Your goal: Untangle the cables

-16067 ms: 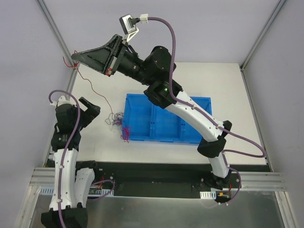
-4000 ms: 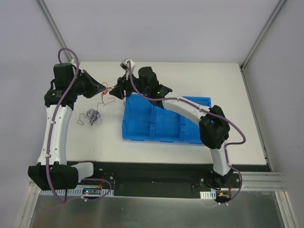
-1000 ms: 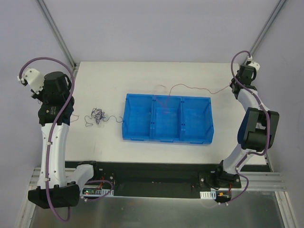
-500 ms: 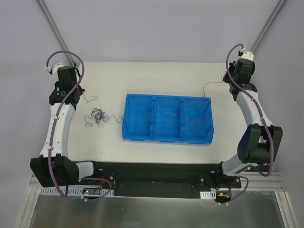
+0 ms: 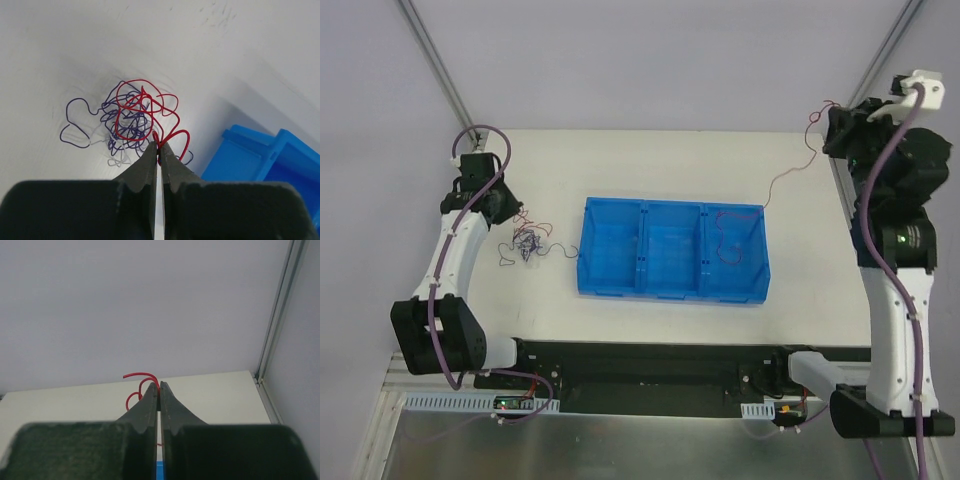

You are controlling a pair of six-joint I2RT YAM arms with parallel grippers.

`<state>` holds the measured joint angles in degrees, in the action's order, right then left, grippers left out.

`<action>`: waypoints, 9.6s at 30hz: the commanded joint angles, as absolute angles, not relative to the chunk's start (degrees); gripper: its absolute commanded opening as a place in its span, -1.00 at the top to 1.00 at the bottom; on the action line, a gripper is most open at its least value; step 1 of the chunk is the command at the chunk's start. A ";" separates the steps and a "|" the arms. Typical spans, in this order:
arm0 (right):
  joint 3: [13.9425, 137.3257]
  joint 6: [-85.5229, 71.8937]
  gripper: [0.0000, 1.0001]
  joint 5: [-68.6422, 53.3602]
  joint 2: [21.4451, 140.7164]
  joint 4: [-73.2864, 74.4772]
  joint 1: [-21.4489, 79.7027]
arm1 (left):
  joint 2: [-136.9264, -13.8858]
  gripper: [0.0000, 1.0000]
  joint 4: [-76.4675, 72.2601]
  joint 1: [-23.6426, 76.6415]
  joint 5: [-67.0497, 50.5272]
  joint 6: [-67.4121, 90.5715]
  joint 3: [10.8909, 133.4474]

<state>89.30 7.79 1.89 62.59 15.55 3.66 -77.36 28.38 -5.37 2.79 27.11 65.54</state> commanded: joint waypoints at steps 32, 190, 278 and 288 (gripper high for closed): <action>47.65 -2.72 0.99 11.93 49.39 22.23 20.13 | -64.87 1.00 25.49 -6.42 -4.31 28.57 64.51; 73.56 5.36 0.99 17.31 77.09 -12.84 49.31 | -65.30 -0.02 -3.25 -21.71 -46.50 37.00 52.38; 123.30 38.92 -0.62 -26.11 128.93 18.27 56.07 | -73.47 -0.27 28.57 -25.49 -25.41 39.11 46.32; 138.07 46.33 -0.67 -9.66 140.80 26.28 62.84 | -75.85 -0.05 23.73 -27.07 -29.52 41.40 42.28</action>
<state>131.94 43.33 -14.90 138.80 22.39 61.06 -74.50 25.93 -26.70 -25.06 40.16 43.09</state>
